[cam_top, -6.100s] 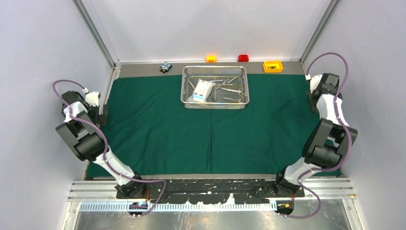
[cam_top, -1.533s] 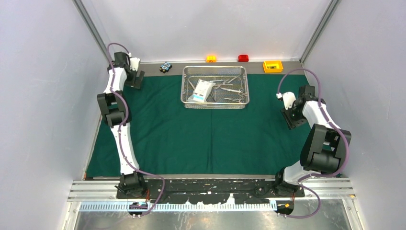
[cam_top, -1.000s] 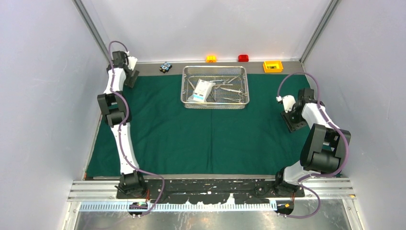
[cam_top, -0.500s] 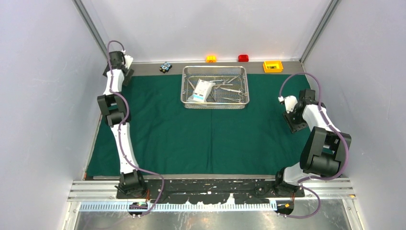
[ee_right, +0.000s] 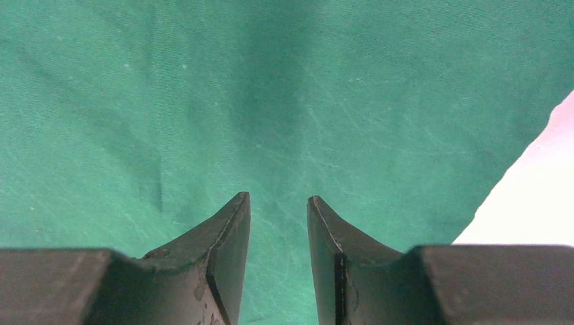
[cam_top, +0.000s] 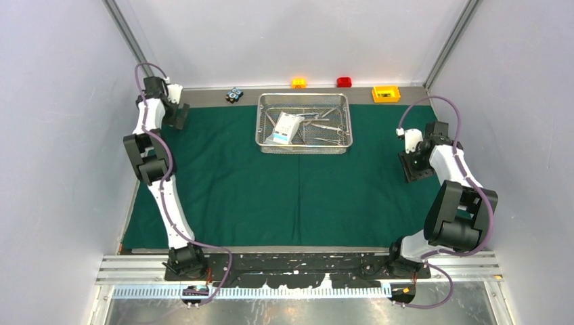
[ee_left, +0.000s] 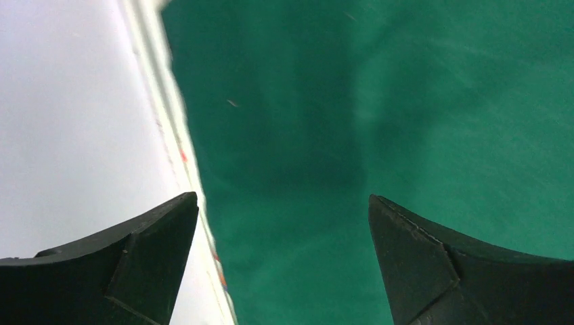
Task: Open and lay out the surgical kit
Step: Smooth out the surgical kit at the center of the board.
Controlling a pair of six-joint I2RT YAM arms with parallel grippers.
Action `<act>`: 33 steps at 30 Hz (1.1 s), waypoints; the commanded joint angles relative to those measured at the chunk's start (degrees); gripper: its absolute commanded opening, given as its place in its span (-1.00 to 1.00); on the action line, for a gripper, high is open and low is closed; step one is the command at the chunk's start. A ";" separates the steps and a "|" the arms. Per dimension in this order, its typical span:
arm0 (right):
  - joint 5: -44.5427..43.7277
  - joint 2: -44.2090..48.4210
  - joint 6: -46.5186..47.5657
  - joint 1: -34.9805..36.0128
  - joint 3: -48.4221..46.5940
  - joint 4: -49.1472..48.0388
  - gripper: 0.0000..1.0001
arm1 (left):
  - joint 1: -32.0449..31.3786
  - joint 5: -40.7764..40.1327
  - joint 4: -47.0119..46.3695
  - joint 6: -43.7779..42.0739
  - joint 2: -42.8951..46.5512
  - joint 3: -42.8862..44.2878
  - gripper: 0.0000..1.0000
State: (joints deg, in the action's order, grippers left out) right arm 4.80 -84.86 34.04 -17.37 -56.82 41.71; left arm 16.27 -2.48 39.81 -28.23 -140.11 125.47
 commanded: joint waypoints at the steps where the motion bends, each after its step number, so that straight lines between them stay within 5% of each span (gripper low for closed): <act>1: 3.02 2.40 -2.27 -0.15 -0.85 -1.94 -0.16 | -0.73 9.53 0.95 3.56 13.64 -10.48 1.00; 6: 1.71 -0.59 -1.15 -0.17 0.57 -4.54 -0.16 | -0.84 13.97 -3.25 4.18 21.24 -24.27 1.00; 9: 1.20 -2.48 -0.53 -0.16 0.83 -5.84 -0.16 | -1.13 16.27 -3.41 5.74 20.50 -24.93 0.99; 20: 1.29 -4.69 -0.27 -0.15 1.38 -7.17 -0.16 | -6.16 18.69 1.12 15.68 3.48 -2.59 0.99; 27: 0.86 -3.86 -0.23 -0.16 2.55 -7.51 -0.16 | -9.27 10.89 7.36 16.49 -8.33 14.27 0.90; 33: -0.65 -3.28 0.39 -0.21 3.46 -7.70 -0.16 | -9.20 3.00 8.89 12.31 -10.93 14.56 0.80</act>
State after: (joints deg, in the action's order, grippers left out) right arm 5.45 -89.69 33.50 -17.37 -53.82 35.48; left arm 6.09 7.79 45.06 -12.91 -149.71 139.50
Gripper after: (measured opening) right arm 0.421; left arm 0.914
